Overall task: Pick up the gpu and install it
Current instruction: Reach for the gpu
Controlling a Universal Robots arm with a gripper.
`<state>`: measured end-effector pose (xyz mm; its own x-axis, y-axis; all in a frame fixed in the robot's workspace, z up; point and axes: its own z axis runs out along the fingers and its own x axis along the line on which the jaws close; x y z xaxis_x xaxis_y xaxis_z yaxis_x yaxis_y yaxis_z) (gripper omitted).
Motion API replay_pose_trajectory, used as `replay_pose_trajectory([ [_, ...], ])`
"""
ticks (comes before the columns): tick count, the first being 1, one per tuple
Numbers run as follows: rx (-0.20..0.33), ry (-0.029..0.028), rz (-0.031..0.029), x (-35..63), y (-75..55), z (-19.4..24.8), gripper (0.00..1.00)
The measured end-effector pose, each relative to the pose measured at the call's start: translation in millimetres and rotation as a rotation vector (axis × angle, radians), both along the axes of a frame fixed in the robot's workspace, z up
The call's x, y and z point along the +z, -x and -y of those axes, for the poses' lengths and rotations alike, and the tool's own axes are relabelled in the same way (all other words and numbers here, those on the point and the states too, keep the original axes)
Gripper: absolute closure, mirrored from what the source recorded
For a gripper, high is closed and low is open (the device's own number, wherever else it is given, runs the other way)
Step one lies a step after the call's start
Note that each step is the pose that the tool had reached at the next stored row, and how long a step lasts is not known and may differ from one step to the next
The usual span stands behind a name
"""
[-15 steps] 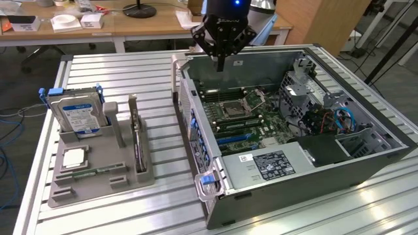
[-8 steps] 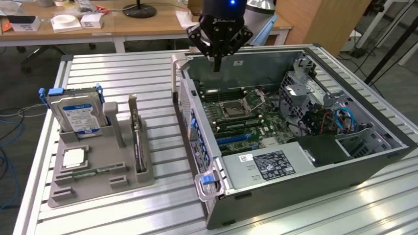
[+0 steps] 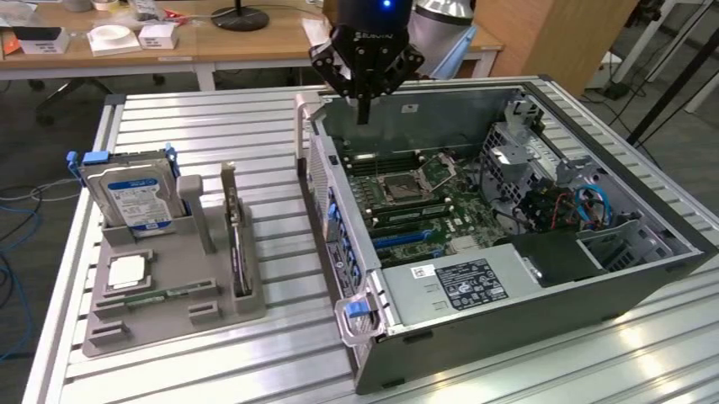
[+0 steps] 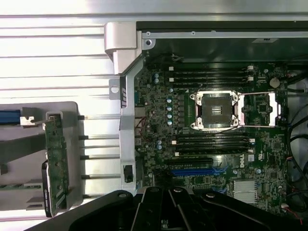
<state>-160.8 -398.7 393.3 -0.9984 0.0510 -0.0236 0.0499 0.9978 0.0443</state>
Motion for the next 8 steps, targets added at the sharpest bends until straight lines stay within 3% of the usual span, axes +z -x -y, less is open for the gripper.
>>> replay_pose_trajectory([
  [8,0.000,0.0000,0.0000,0.0,15.7,0.0,0.89],
])
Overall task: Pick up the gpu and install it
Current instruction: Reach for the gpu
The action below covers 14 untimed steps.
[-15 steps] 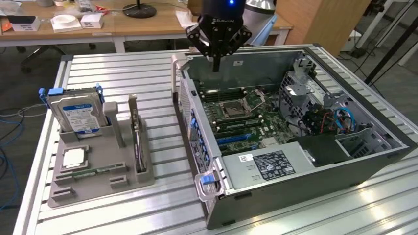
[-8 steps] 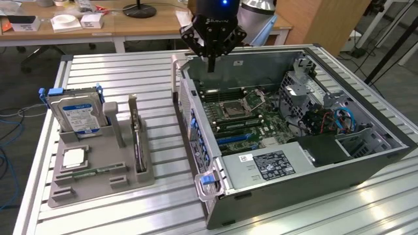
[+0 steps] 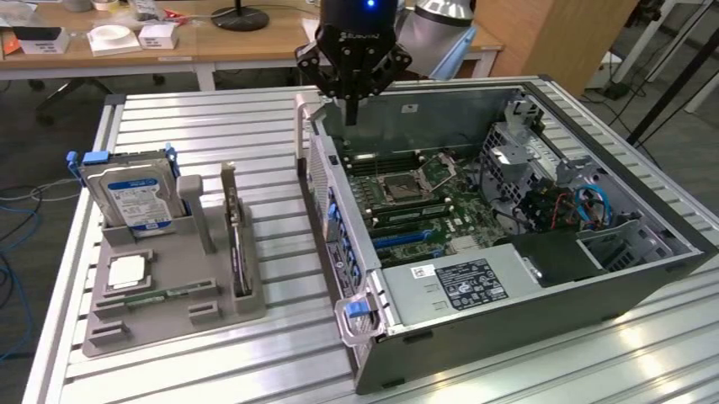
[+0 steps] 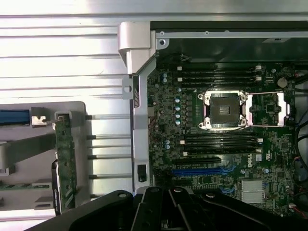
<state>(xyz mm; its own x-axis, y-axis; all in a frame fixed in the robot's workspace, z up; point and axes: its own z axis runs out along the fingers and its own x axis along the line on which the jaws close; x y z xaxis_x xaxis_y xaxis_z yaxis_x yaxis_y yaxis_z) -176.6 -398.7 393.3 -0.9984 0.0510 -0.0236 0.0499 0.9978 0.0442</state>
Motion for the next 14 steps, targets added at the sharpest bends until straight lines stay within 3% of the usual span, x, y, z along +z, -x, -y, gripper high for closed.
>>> replay_pose_trajectory([
  [14,0.000,0.0000,0.0000,-0.1,24.4,0.2,0.89],
])
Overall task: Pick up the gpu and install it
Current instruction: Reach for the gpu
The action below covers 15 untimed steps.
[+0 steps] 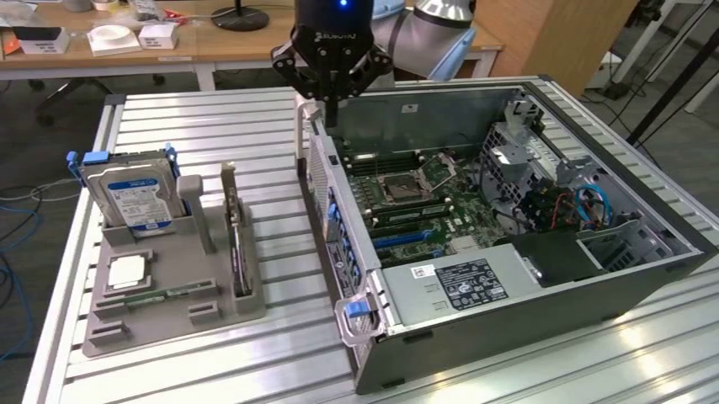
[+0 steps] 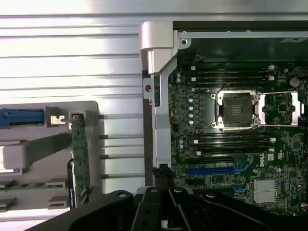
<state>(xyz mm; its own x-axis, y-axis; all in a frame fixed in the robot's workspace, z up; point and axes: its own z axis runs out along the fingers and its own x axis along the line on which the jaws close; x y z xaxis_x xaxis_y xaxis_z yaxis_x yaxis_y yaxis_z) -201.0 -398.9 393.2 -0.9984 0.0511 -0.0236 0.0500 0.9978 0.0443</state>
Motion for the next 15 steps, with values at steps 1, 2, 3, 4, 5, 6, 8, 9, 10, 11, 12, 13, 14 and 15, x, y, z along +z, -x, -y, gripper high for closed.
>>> replay_pose_trajectory([
  [1,0.000,0.0001,-0.0001,0.0,1.9,0.3,0.89],
  [2,0.000,0.0000,0.0000,0.0,3.5,0.6,0.89],
  [3,0.000,-0.0001,0.0000,-0.1,5.3,0.9,0.89],
  [4,0.000,0.0000,0.0000,-0.1,7.2,1.1,0.89],
  [5,0.000,-0.0001,0.0000,-0.1,8.9,1.3,0.89],
  [6,0.000,0.0000,0.0000,-0.1,10.4,1.5,0.89],
  [8,0.000,0.0000,0.0000,-0.1,12.7,2.0,0.89],
  [9,0.000,0.0000,0.0000,-0.1,13.9,2.2,0.89],
  [10,0.000,0.0000,-0.0001,-0.1,14.9,2.4,0.89],
  [11,0.000,0.0000,0.0000,-0.2,15.7,2.5,0.89],
  [12,0.000,0.0000,0.0000,-0.2,15.8,2.5,0.89],
  [13,0.000,0.0000,0.0000,-0.2,15.8,2.5,0.89],
  [14,0.000,0.0000,0.0000,-0.2,15.8,2.5,0.89],
  [15,0.000,0.0000,0.0000,-0.2,15.8,2.5,0.89],
])
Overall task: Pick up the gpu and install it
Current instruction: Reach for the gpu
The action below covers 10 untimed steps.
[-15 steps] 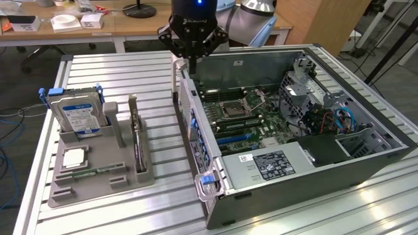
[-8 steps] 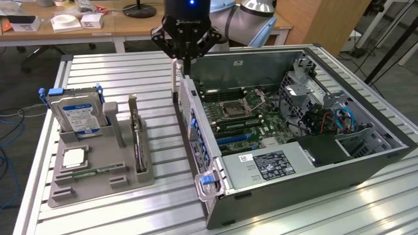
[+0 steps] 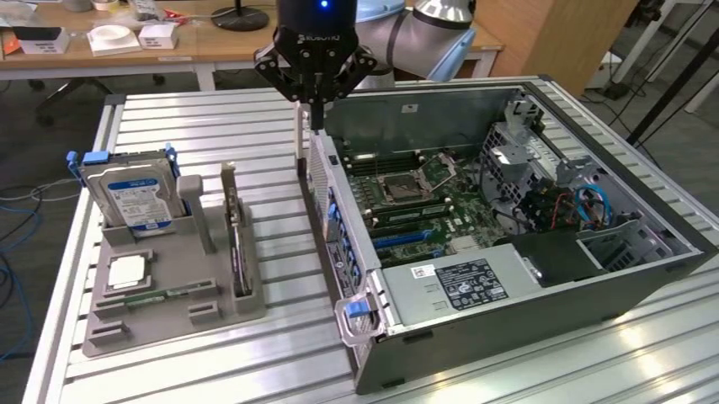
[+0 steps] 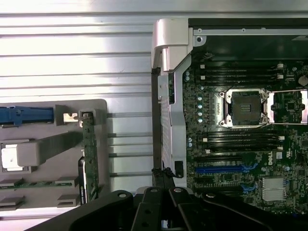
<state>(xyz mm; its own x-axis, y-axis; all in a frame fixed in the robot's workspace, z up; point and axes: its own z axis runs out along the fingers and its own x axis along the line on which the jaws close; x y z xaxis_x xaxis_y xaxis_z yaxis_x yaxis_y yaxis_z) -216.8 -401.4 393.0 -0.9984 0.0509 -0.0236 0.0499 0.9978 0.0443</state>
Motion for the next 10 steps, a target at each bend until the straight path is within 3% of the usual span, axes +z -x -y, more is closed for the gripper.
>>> replay_pose_trajectory([
  [10,0.000,0.0001,0.0000,0.1,0.6,0.3,0.89],
])
